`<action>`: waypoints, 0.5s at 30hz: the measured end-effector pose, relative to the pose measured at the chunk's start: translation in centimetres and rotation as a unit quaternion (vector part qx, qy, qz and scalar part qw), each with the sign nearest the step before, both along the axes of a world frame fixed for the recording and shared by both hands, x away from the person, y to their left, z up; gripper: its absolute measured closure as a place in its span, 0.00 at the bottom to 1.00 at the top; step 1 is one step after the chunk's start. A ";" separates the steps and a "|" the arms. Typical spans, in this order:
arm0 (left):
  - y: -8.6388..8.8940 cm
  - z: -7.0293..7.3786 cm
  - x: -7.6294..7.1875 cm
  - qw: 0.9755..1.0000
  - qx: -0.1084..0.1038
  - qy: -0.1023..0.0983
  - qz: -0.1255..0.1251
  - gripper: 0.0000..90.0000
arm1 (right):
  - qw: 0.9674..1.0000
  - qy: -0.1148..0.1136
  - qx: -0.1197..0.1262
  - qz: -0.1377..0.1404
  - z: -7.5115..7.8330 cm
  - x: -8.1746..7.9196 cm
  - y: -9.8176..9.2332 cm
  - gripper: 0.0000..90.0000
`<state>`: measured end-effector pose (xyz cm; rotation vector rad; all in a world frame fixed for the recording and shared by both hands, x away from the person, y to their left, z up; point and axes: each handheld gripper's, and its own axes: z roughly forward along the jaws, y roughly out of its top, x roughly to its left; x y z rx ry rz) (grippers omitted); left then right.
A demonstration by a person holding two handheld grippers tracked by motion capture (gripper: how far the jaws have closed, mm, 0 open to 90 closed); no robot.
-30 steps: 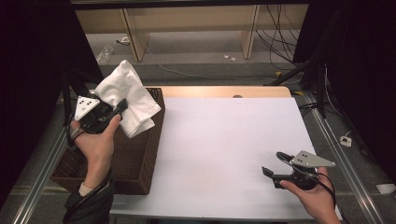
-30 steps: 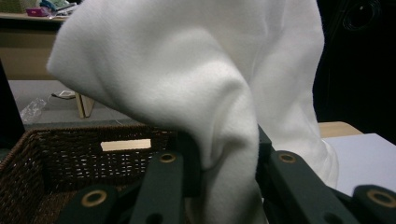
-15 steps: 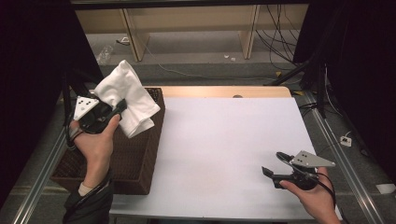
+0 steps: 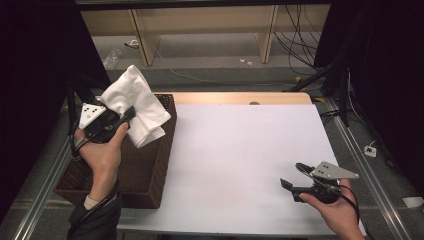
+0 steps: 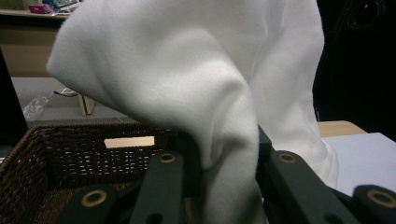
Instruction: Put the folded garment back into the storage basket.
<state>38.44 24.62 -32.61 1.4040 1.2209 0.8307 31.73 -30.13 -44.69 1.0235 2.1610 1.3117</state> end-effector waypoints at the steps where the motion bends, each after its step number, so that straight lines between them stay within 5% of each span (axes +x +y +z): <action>1: 0.0 0.0 0.0 1.000 0.000 0.000 0.000 0.82 | 1.000 0.000 0.000 0.000 0.0 0.0 0.0 0.21; 15: 0.1 -0.1 0.1 1.000 -0.001 0.002 0.002 0.82 | 1.000 0.001 -0.003 -0.002 0.0 0.0 0.0 0.21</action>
